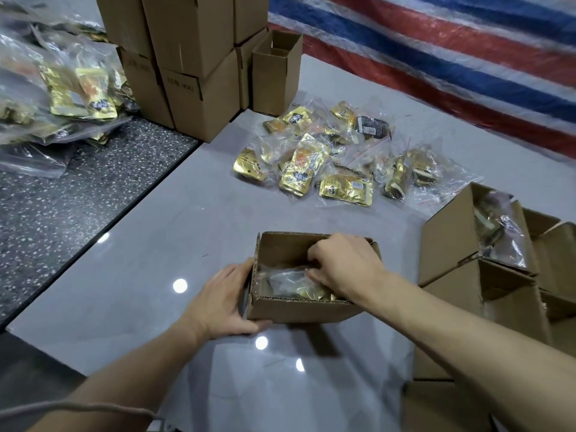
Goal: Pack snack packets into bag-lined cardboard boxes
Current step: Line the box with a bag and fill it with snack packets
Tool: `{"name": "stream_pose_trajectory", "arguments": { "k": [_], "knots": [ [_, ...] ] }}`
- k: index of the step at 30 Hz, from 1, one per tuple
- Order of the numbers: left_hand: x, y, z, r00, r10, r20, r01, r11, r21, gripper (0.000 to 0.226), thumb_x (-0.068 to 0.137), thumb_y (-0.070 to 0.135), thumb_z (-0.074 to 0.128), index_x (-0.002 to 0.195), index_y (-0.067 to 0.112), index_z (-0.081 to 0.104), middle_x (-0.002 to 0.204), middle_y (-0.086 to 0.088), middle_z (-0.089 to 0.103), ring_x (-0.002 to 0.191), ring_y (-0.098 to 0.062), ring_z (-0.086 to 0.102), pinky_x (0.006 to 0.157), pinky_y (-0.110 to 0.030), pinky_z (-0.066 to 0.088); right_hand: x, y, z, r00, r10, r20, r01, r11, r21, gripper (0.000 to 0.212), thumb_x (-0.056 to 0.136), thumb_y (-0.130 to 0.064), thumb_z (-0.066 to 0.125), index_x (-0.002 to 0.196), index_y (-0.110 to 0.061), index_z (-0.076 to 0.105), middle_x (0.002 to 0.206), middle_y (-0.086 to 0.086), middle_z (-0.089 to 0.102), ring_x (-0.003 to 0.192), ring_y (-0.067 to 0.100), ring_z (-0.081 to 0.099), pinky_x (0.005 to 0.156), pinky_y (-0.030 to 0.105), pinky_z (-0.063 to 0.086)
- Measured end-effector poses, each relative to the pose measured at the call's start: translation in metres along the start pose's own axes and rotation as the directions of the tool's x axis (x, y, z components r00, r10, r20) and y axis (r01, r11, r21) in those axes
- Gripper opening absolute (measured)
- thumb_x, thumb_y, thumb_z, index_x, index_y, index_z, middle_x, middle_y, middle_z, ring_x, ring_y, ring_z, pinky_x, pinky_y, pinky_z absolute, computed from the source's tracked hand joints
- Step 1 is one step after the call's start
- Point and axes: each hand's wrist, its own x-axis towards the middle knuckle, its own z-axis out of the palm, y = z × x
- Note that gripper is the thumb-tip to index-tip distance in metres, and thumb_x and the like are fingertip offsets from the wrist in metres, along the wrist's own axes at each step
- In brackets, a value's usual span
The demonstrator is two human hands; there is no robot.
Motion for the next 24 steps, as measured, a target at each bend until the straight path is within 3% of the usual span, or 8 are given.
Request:
{"name": "stream_pose_trajectory", "arguments": {
  "k": [3, 5, 6, 11, 13, 15, 20, 24],
  "knots": [
    [0.001, 0.000, 0.000, 1.000, 0.013, -0.006, -0.013, 1.000, -0.013, 0.097, 0.057, 0.071, 0.077, 0.138, 0.022, 0.053, 0.122, 0.012, 0.058, 0.114, -0.008, 0.051, 0.096, -0.031, 0.047, -0.012, 0.001, -0.014, 0.950, -0.115, -0.291, 0.084, 0.990, -0.117, 0.016, 0.084, -0.031, 0.070, 0.079, -0.017, 0.064, 0.074, 0.004, 0.065, 0.071, 0.033, 0.064, 0.051, 0.031, 0.033],
    [0.000, -0.002, 0.001, 1.000, 0.021, -0.016, -0.022, 1.000, -0.021, 0.097, 0.057, 0.071, 0.077, 0.138, 0.023, 0.053, 0.123, 0.017, 0.055, 0.115, -0.004, 0.049, 0.096, -0.028, 0.046, -0.020, 0.008, -0.021, 0.773, -0.193, -0.604, 0.138, 0.981, -0.136, 0.017, 0.076, -0.026, 0.080, 0.079, -0.015, 0.068, 0.073, 0.004, 0.064, 0.067, 0.029, 0.061, 0.053, 0.034, 0.042],
    [-0.001, -0.002, 0.002, 0.999, 0.022, -0.024, -0.023, 1.000, -0.022, 0.096, 0.057, 0.072, 0.077, 0.138, 0.025, 0.053, 0.121, 0.021, 0.051, 0.114, 0.001, 0.046, 0.095, -0.024, 0.044, -0.021, 0.013, -0.023, 0.732, -0.207, -0.649, 0.160, 0.978, -0.132, 0.022, 0.073, -0.025, 0.083, 0.087, -0.013, 0.070, 0.081, 0.005, 0.064, 0.074, 0.029, 0.061, 0.060, 0.036, 0.045],
    [-0.001, -0.004, 0.002, 0.999, 0.041, -0.011, -0.041, 0.999, -0.013, 0.095, 0.058, 0.076, 0.075, 0.137, 0.029, 0.054, 0.122, 0.023, 0.051, 0.116, -0.003, 0.048, 0.096, -0.026, 0.044, -0.019, 0.024, -0.014, 0.989, 0.020, -0.146, -0.018, 1.000, 0.013, 0.079, 0.076, -0.045, 0.081, 0.143, -0.023, 0.045, 0.135, 0.004, 0.056, 0.122, 0.028, 0.053, 0.094, 0.042, 0.043],
    [0.000, -0.004, 0.002, 0.999, 0.039, -0.002, -0.039, 0.999, 0.000, 0.095, 0.058, 0.077, 0.075, 0.137, 0.028, 0.055, 0.124, 0.017, 0.056, 0.117, -0.008, 0.050, 0.098, -0.029, 0.044, -0.015, 0.025, -0.008, 0.991, 0.131, -0.009, -0.130, 0.988, 0.081, 0.067, 0.080, -0.051, 0.076, 0.137, -0.028, 0.048, 0.125, 0.001, 0.064, 0.115, 0.028, 0.059, 0.080, 0.039, 0.046],
    [0.000, -0.002, 0.001, 0.999, 0.042, 0.007, -0.042, 0.999, 0.002, 0.094, 0.057, 0.075, 0.075, 0.135, 0.025, 0.057, 0.125, 0.016, 0.057, 0.117, -0.010, 0.050, 0.098, -0.027, 0.043, -0.010, 0.026, -0.008, 0.985, 0.171, -0.014, -0.170, 0.982, 0.079, 0.042, 0.081, -0.054, 0.072, 0.110, -0.026, 0.062, 0.104, 0.001, 0.069, 0.101, 0.029, 0.063, 0.064, 0.035, 0.039],
    [-0.003, 0.003, -0.003, 0.998, 0.067, -0.014, -0.067, 0.997, -0.037, 0.076, 0.058, 0.064, 0.075, 0.122, 0.025, 0.065, 0.114, 0.026, 0.051, 0.105, 0.000, 0.047, 0.087, -0.020, 0.041, -0.003, 0.020, -0.015, 0.991, 0.131, 0.012, -0.131, 0.990, -0.046, 0.012, 0.084, -0.031, 0.063, 0.090, -0.022, 0.066, 0.079, 0.002, 0.063, 0.082, 0.032, 0.063, 0.060, 0.031, 0.034],
    [-0.001, 0.008, -0.002, 0.997, 0.047, -0.057, -0.048, 0.999, -0.015, 0.041, 0.081, 0.053, 0.055, 0.110, 0.024, 0.059, 0.096, 0.020, 0.053, 0.089, -0.007, 0.052, 0.076, -0.027, 0.043, -0.016, 0.027, -0.011, 0.961, 0.196, 0.198, -0.216, 0.972, 0.089, 0.012, 0.083, -0.020, 0.059, 0.095, -0.020, 0.062, 0.075, -0.002, 0.057, 0.078, 0.027, 0.058, 0.059, 0.029, 0.038]
  ]
}}
